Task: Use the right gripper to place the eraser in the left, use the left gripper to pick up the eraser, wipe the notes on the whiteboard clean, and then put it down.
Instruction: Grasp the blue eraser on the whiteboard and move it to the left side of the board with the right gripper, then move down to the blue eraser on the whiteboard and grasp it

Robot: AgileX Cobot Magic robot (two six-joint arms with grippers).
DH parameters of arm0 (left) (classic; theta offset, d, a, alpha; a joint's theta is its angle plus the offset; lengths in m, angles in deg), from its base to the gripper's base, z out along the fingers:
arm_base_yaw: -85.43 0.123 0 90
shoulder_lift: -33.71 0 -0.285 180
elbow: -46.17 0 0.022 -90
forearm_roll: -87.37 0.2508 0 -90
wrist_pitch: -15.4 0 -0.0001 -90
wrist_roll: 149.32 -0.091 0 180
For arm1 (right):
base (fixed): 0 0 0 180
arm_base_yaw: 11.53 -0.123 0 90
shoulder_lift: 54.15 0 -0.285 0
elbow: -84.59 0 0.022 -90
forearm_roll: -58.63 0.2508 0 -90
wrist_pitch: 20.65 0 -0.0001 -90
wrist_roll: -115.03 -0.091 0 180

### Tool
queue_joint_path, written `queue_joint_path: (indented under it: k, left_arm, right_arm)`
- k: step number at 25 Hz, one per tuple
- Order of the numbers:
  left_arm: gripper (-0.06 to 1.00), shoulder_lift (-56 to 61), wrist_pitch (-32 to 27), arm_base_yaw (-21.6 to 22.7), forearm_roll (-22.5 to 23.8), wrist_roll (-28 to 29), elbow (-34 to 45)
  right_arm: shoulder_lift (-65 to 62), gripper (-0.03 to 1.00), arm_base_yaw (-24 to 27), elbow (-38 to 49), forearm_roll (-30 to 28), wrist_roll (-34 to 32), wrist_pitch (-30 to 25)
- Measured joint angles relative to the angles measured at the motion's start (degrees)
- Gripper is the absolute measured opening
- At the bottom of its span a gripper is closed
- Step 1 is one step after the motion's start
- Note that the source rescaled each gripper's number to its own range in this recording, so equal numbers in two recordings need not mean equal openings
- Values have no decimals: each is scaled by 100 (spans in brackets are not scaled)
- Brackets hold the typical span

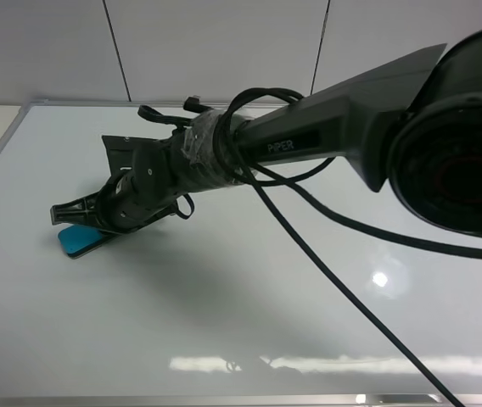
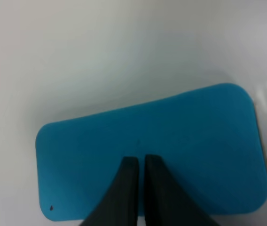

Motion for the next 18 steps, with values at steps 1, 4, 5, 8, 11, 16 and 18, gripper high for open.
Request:
queue_joint_path:
  k: [1, 4, 5, 8, 11, 16, 18]
  left_arm:
    - [100, 0, 0, 0, 0, 0, 0]
    - [100, 0, 0, 0, 0, 0, 0]
    - [100, 0, 0, 0, 0, 0, 0]
    - [100, 0, 0, 0, 0, 0, 0]
    - [100, 0, 0, 0, 0, 0, 0]
    - [100, 0, 0, 0, 0, 0, 0]
    - [100, 0, 0, 0, 0, 0, 0]
  right_arm:
    - [44, 0, -14, -100, 51, -5, -30]
    - [55, 0, -21, -211, 13, -5, -161]
    - [17, 0, -21, -211, -64, -5, -209]
    - [-209, 0, -11, -205, -515, -5, -676]
    - [-668, 0, 111, -205, -1028, -5, -944]
    - [-1586, 0, 575, 87, -1607, -60, -1032]
    - [-1951, 0, 834, 492, -1661, -65, -971]
